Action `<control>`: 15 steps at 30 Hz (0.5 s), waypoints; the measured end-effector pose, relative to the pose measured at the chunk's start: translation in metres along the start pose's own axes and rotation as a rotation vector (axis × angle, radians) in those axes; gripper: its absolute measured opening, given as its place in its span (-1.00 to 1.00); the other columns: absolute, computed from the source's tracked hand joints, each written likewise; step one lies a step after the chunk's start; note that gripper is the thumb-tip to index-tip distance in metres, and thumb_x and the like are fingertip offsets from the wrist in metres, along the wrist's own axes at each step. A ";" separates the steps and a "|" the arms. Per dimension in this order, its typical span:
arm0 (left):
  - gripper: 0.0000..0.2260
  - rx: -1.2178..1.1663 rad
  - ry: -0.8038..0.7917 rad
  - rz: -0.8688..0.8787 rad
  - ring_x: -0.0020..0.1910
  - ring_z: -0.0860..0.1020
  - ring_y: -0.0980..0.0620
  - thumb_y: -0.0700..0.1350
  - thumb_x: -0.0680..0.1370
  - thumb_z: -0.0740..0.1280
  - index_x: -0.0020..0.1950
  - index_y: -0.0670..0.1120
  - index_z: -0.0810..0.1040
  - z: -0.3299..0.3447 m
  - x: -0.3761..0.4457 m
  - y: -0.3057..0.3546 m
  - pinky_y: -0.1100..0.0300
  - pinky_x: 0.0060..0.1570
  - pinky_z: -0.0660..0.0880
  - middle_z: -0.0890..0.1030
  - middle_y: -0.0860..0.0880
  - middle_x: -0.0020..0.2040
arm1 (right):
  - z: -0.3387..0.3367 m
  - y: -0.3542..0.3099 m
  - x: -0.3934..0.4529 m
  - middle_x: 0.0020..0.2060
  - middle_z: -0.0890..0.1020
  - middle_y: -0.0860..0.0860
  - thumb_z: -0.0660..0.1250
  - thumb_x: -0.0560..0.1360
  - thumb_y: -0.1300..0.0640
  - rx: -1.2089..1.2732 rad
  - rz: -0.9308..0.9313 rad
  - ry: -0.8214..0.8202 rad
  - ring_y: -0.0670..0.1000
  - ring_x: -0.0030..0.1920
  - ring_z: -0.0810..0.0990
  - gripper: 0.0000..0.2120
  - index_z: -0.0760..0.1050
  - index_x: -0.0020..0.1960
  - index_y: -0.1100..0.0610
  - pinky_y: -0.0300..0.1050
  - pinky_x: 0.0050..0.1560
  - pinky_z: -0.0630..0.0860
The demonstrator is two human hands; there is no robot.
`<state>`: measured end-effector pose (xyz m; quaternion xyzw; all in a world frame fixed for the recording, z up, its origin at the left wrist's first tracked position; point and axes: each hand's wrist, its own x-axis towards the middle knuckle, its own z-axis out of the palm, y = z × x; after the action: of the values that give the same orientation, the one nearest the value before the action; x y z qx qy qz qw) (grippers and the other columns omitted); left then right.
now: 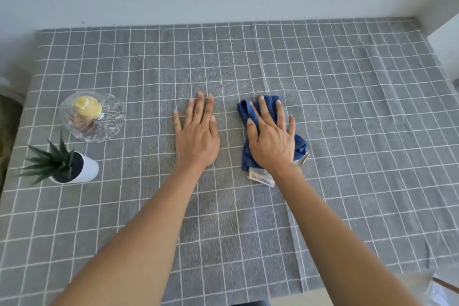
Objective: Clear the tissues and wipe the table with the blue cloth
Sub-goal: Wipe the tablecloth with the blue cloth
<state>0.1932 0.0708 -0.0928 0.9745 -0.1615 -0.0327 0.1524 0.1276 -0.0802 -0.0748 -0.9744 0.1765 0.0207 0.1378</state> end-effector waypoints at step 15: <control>-0.53 0.048 -0.036 -0.009 0.56 -0.17 0.06 0.03 0.65 -0.19 0.57 0.07 -0.14 -0.001 0.002 0.000 -0.11 0.46 -0.29 -0.14 0.07 0.58 | -0.024 0.067 0.011 0.52 0.16 -0.10 0.06 0.60 -0.10 0.057 0.222 0.110 0.15 0.49 0.06 -0.53 0.20 0.50 -0.09 0.16 0.39 0.07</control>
<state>0.1951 0.0702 -0.0915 0.9778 -0.1605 -0.0472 0.1261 0.1145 -0.1509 -0.0705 -0.9442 0.2910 -0.0228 0.1525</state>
